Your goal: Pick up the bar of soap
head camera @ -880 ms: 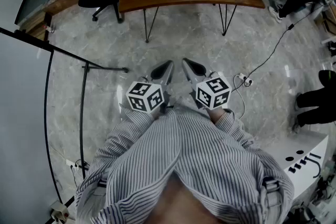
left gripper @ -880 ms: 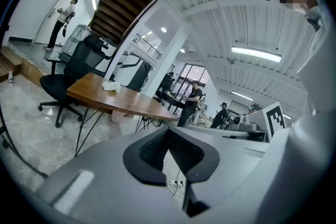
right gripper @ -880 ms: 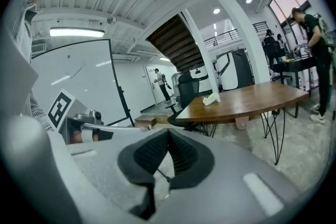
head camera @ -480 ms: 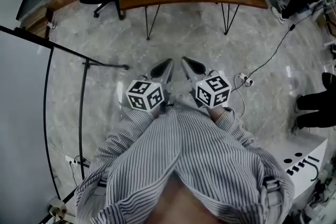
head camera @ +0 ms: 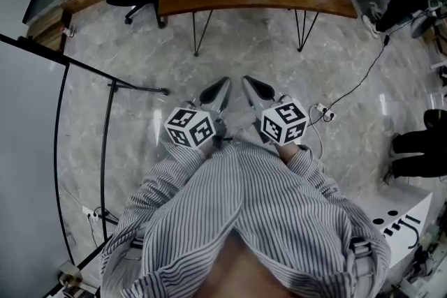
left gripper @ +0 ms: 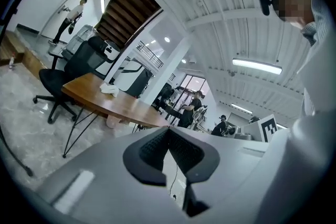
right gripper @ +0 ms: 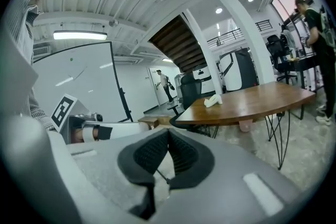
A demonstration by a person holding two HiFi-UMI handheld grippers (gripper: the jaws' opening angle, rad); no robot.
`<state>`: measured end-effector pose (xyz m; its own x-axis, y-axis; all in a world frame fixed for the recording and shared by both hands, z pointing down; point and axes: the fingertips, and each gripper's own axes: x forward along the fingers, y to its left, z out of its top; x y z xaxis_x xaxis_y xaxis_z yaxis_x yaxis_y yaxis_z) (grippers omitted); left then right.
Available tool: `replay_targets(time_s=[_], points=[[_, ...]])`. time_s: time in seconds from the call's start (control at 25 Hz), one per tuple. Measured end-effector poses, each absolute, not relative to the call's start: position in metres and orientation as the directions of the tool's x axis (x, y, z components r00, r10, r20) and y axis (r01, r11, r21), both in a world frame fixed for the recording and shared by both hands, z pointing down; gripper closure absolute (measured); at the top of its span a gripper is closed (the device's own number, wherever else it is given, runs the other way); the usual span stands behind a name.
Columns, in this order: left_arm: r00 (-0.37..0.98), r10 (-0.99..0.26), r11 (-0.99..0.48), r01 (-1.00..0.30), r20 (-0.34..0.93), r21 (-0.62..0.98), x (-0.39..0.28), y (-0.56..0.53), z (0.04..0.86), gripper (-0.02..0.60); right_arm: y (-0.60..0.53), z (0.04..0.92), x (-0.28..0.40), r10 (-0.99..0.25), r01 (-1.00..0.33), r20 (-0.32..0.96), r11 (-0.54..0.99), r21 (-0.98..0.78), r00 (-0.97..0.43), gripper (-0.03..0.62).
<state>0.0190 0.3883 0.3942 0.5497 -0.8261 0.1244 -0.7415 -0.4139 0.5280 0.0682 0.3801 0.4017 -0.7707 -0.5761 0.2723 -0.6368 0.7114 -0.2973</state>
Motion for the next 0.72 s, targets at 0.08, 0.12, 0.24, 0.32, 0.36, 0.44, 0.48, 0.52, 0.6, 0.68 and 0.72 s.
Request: replay_targets(time_s=[0.08,0.12,0.24,0.32,0.36,0.44,0.48,0.52,0.6,0.68,0.72], points=[[0.545,-0.830,-0.410,-0.738,0.116,0.536,0.022,0.383,0.393,0.578,0.376,0.402,0.071,-0.571,-0.632,0.273,0.718,-0.293,-0.775,0.592],[0.545,-0.830,-0.408,-0.740,0.120,0.535,0.025,0.382,0.395,0.578,0.375,0.403,0.074,-0.569,-0.632,0.277,0.717,-0.294,-0.774,0.592],[0.548,-0.826,-0.398,-0.735,0.134,0.549,0.032,0.374,0.401,0.578,0.366,0.412,0.081,-0.557,-0.629,0.296,0.714,-0.306,-0.776,0.592],[0.541,-0.829,-0.381,-0.730,0.140,0.568,0.030,0.362,0.405,0.578,0.358,0.419,0.085,-0.546,-0.627,0.312,0.713,-0.314,-0.777,0.592],[0.539,-0.830,-0.377,-0.731,0.142,0.568,0.028,0.356,0.407,0.578,0.353,0.422,0.087,-0.550,-0.632,0.315,0.708,-0.315,-0.774,0.592],[0.541,-0.827,-0.381,-0.739,0.151,0.556,0.026,0.341,0.412,0.578,0.337,0.424,0.091,-0.575,-0.651,0.308,0.690,-0.316,-0.758,0.592],[0.544,-0.824,-0.383,-0.739,0.157,0.554,0.025,0.332,0.415,0.578,0.326,0.424,0.092,-0.593,-0.663,0.296,0.677,-0.319,-0.748,0.592],[0.548,-0.821,-0.383,-0.737,0.161,0.558,0.024,0.322,0.419,0.578,0.315,0.424,0.093,-0.613,-0.675,0.282,0.664,-0.323,-0.738,0.592],[0.555,-0.816,-0.381,-0.728,0.164,0.570,0.019,0.298,0.427,0.578,0.289,0.424,0.095,-0.646,-0.694,0.257,0.643,-0.323,-0.718,0.592],[0.555,-0.816,-0.383,-0.729,0.163,0.567,0.008,0.266,0.432,0.578,0.258,0.426,0.092,-0.669,-0.710,0.244,0.627,-0.321,-0.702,0.592],[0.554,-0.817,-0.384,-0.731,0.162,0.564,0.001,0.249,0.433,0.578,0.241,0.426,0.088,-0.678,-0.716,0.240,0.620,-0.321,-0.695,0.592]])
